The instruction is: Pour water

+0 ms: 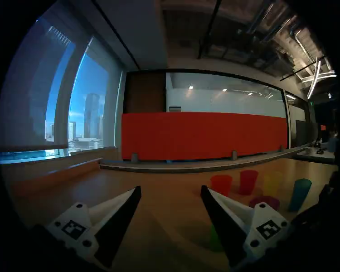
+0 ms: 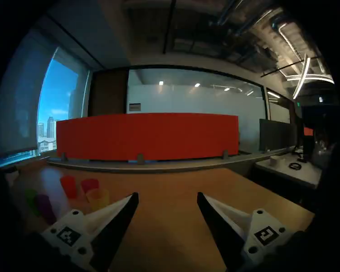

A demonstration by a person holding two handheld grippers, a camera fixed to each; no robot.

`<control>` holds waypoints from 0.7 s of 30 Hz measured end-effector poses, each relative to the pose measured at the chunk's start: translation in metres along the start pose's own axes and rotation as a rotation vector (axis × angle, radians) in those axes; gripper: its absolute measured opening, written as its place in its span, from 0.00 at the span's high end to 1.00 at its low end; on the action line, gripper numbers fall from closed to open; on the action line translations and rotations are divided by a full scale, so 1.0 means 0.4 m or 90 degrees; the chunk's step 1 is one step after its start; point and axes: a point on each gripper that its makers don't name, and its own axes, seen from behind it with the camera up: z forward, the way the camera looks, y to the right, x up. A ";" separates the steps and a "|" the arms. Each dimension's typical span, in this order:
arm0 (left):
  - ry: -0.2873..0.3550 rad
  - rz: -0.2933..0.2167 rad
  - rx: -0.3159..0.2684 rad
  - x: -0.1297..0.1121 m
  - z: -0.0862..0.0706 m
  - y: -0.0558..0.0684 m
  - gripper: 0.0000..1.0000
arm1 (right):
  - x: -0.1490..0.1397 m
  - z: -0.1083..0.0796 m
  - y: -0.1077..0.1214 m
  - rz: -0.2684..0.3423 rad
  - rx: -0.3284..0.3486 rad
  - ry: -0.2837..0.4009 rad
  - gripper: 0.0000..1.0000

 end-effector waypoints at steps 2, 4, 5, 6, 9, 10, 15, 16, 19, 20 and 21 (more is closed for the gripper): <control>-0.008 0.000 0.000 -0.013 0.004 0.001 0.03 | -0.002 0.000 0.000 0.001 0.001 0.000 0.00; -0.018 0.001 -0.001 -0.021 0.008 0.002 0.02 | -0.002 -0.001 -0.001 0.002 0.003 0.001 0.00; -0.022 0.001 -0.001 -0.024 0.010 0.002 0.02 | -0.002 -0.001 -0.002 0.002 0.004 0.000 0.00; -0.025 0.001 -0.002 -0.025 0.011 0.002 0.02 | -0.001 -0.002 -0.003 0.003 0.005 0.001 0.00; -0.025 0.002 -0.003 -0.025 0.012 0.001 0.02 | 0.000 -0.006 -0.004 0.005 0.009 0.005 0.00; -0.025 0.002 -0.003 -0.025 0.013 0.000 0.02 | 0.000 -0.007 -0.004 0.006 0.011 0.006 0.00; -0.025 0.002 -0.003 -0.021 0.013 -0.001 0.02 | 0.006 -0.012 -0.005 0.009 0.020 0.012 0.00; -0.025 0.003 -0.003 -0.021 0.013 -0.002 0.02 | 0.011 -0.013 -0.006 0.009 0.023 0.016 0.00; -0.025 0.003 -0.003 -0.019 0.014 -0.003 0.02 | 0.023 -0.017 -0.011 0.007 0.031 0.027 0.00; -0.025 0.004 -0.003 -0.018 0.014 -0.004 0.02 | 0.026 -0.018 -0.013 0.007 0.035 0.030 0.00; -0.025 0.004 -0.003 -0.018 0.014 -0.004 0.02 | 0.027 -0.019 -0.014 0.006 0.037 0.033 0.00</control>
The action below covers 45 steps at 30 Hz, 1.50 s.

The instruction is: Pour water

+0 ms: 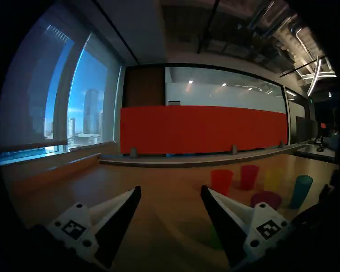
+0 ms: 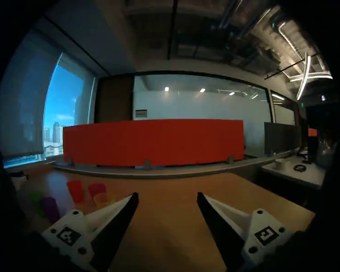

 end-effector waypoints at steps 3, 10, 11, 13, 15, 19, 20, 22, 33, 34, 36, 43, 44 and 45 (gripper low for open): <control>0.000 0.000 0.000 0.001 0.001 -0.001 0.02 | -0.003 0.000 -0.005 -0.006 0.007 0.006 0.00; 0.000 0.001 0.000 0.004 0.001 -0.003 0.03 | -0.022 0.011 -0.006 -0.019 0.003 0.015 0.00; 0.000 0.001 0.000 0.005 0.001 -0.004 0.03 | -0.025 0.013 -0.008 -0.018 0.004 0.016 0.00; 0.000 0.001 0.000 0.005 0.002 -0.004 0.02 | -0.035 0.018 -0.015 -0.011 0.008 0.016 0.00; 0.000 0.001 0.000 0.005 0.002 -0.004 0.02 | -0.045 0.023 -0.021 -0.004 0.012 0.015 0.00; 0.000 0.001 0.000 0.006 0.001 -0.005 0.03 | -0.059 0.029 -0.028 0.003 0.016 0.016 0.00; 0.000 0.001 0.000 0.006 0.001 -0.005 0.02 | -0.061 0.031 -0.029 0.001 0.017 0.018 0.00; 0.000 0.001 0.000 0.006 0.001 -0.005 0.03 | -0.063 0.035 -0.029 -0.004 0.017 0.021 0.00; 0.000 0.001 0.000 0.006 0.002 -0.006 0.03 | -0.062 0.058 -0.044 -0.012 0.029 0.031 0.00; 0.000 0.001 0.000 0.007 0.002 -0.006 0.03 | -0.062 0.059 -0.045 -0.011 0.030 0.032 0.00; 0.000 0.001 0.000 0.007 0.002 -0.006 0.03 | -0.062 0.061 -0.045 -0.011 0.030 0.033 0.00; 0.000 0.001 0.000 0.007 0.001 -0.006 0.02 | -0.065 0.067 -0.042 -0.010 0.031 0.033 0.00; 0.000 0.001 0.000 0.007 0.001 -0.006 0.02 | -0.064 0.068 -0.042 -0.010 0.031 0.033 0.00; 0.000 0.001 0.000 0.007 0.001 -0.007 0.02 | -0.063 0.068 -0.042 -0.009 0.031 0.034 0.00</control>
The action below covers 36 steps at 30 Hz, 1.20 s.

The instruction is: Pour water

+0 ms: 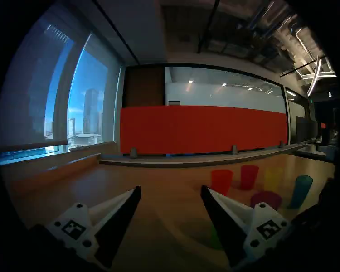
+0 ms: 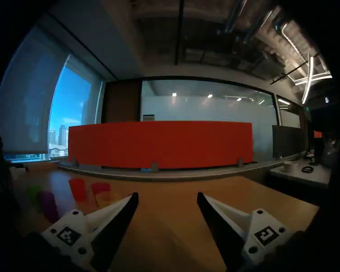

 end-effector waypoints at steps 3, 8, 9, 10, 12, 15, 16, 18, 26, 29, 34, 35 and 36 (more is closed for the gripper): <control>0.000 0.000 0.000 0.000 0.000 0.000 0.02 | 0.004 0.003 0.004 0.001 -0.003 0.002 0.00; 0.000 0.000 0.000 0.001 0.001 0.001 0.02 | 0.009 0.005 0.012 0.000 -0.006 0.002 0.00; 0.000 0.000 0.000 0.001 0.001 0.001 0.02 | 0.008 0.006 0.013 0.000 -0.007 0.002 0.00; 0.000 0.000 0.000 0.001 0.001 0.001 0.02 | 0.007 0.007 0.015 0.001 -0.008 0.002 0.00; 0.000 0.000 0.000 0.001 0.001 0.000 0.02 | 0.005 0.009 0.017 0.001 -0.010 0.002 0.00; 0.000 0.000 0.000 0.001 0.001 0.000 0.02 | 0.000 0.010 0.016 0.003 -0.010 0.000 0.00; 0.000 0.000 0.000 0.001 0.002 0.000 0.02 | -0.001 0.010 0.014 0.004 -0.010 0.000 0.00; 0.000 0.000 0.000 0.000 0.002 0.000 0.02 | -0.003 0.011 0.011 0.007 -0.009 0.000 0.00; 0.000 0.000 0.000 0.001 0.001 0.001 0.02 | -0.026 0.022 -0.004 0.010 -0.008 -0.006 0.00; 0.000 0.000 0.000 0.001 0.001 0.001 0.02 | -0.035 0.024 -0.003 0.006 -0.010 -0.009 0.00; 0.000 0.000 0.000 0.000 0.002 0.002 0.02 | -0.040 0.026 -0.006 0.000 -0.011 -0.014 0.00; 0.000 0.000 0.000 0.000 0.001 0.002 0.02 | -0.041 0.026 -0.007 -0.001 -0.011 -0.014 0.00; 0.000 0.000 0.000 0.000 0.001 0.002 0.02 | -0.042 0.026 -0.007 -0.002 -0.012 -0.015 0.00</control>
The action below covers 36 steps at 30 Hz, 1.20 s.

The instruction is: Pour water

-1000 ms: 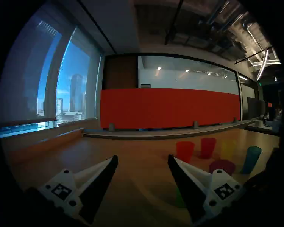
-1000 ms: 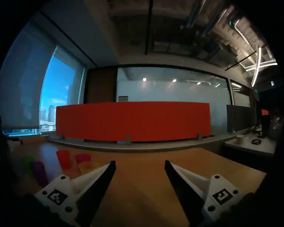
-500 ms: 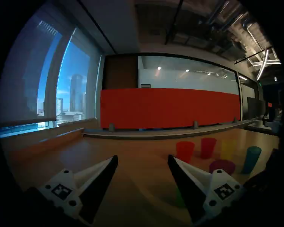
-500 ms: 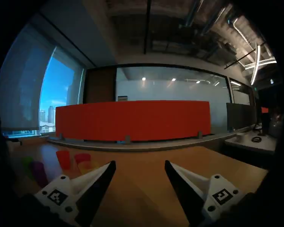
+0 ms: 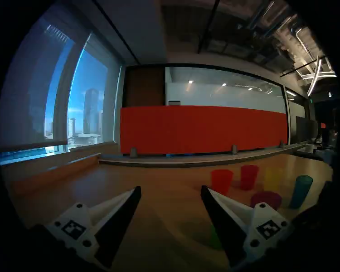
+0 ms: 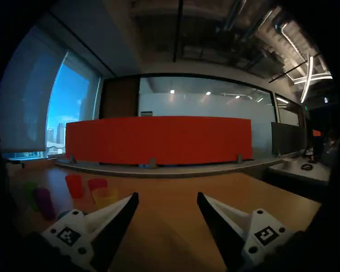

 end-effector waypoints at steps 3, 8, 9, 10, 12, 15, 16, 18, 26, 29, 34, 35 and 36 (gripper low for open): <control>0.000 0.000 0.000 0.000 0.000 0.001 0.03 | -0.007 0.000 0.001 -0.003 -0.002 -0.005 0.00; 0.000 0.000 0.000 -0.001 -0.001 0.001 0.02 | -0.014 0.000 0.005 -0.005 -0.006 -0.014 0.00; 0.000 0.000 0.000 -0.001 -0.001 0.001 0.02 | -0.014 0.000 0.005 -0.005 -0.007 -0.015 0.00; 0.000 0.000 0.000 -0.001 -0.001 0.001 0.02 | -0.014 0.000 0.006 -0.004 -0.007 -0.015 0.00; 0.000 0.000 0.000 -0.001 -0.001 0.001 0.02 | -0.014 0.000 0.006 -0.004 -0.008 -0.015 0.00; 0.000 0.000 0.000 -0.002 -0.001 0.001 0.02 | -0.013 0.001 0.009 -0.004 -0.011 -0.016 0.00; 0.000 0.000 0.000 -0.002 -0.001 0.000 0.02 | -0.013 0.001 0.009 -0.004 -0.011 -0.016 0.00; 0.000 0.000 0.000 -0.001 -0.001 0.000 0.02 | -0.012 0.002 0.009 -0.004 -0.011 -0.016 0.00; 0.000 0.000 0.000 -0.001 -0.001 0.000 0.03 | -0.014 0.002 0.006 -0.004 -0.007 -0.017 0.00; 0.000 0.000 0.000 -0.001 -0.001 0.000 0.02 | -0.015 0.002 0.006 -0.004 -0.008 -0.017 0.00; 0.000 0.000 0.000 0.000 -0.002 0.000 0.02 | -0.016 0.002 0.006 -0.005 -0.008 -0.018 0.00; 0.000 0.000 0.000 0.000 -0.002 -0.001 0.02 | -0.016 0.002 0.006 -0.004 -0.008 -0.018 0.00; 0.000 0.000 0.000 -0.001 -0.002 -0.001 0.02 | -0.016 0.002 0.006 -0.004 -0.008 -0.018 0.00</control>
